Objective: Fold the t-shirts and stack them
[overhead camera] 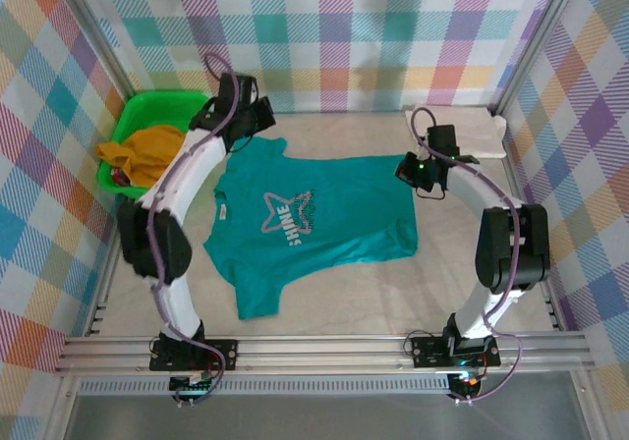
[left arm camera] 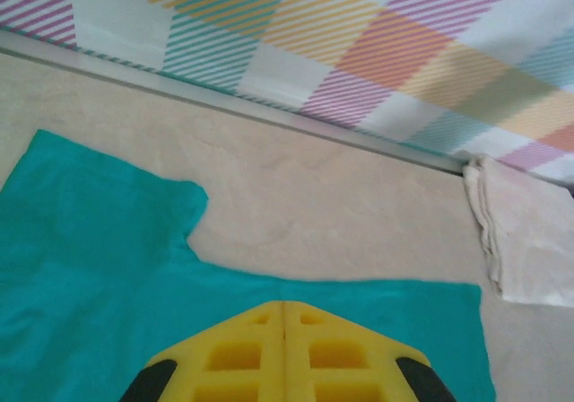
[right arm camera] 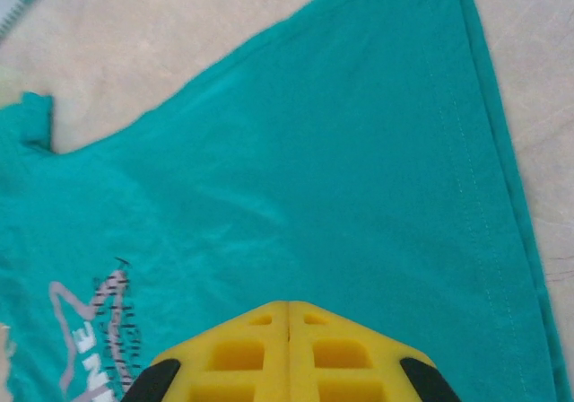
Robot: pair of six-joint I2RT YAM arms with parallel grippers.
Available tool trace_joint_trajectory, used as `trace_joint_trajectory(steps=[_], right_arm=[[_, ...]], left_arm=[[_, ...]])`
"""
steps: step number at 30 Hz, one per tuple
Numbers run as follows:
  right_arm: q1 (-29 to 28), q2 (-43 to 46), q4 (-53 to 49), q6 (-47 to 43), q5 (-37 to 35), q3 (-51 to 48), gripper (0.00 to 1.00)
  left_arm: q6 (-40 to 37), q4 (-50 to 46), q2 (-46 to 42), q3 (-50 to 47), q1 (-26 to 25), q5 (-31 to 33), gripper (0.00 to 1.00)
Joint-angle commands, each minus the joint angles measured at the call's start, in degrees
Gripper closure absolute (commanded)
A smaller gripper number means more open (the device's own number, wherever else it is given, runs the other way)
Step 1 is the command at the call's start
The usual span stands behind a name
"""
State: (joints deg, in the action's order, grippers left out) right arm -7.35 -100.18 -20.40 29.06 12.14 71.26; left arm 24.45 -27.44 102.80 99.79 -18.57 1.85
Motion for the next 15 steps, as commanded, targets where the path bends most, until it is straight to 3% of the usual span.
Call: trace_joint_trajectory(steps=[1, 6, 15], right_arm=[[-0.9, -4.3, -5.4, -2.4, -3.4, 4.7, 1.00], [-1.1, -10.9, -9.5, -2.5, -5.3, 11.1, 1.00], [-1.3, -19.6, -11.0, 0.8, -4.7, 17.4, 1.00]], left_arm=[[2.4, -0.9, -0.2, -12.0, -2.4, 8.7, 1.00], [6.0, -1.8, 1.3, -21.7, -2.4, 11.1, 1.00], [6.5, -1.3, 16.3, -13.4, 0.6, 9.0, 1.00]])
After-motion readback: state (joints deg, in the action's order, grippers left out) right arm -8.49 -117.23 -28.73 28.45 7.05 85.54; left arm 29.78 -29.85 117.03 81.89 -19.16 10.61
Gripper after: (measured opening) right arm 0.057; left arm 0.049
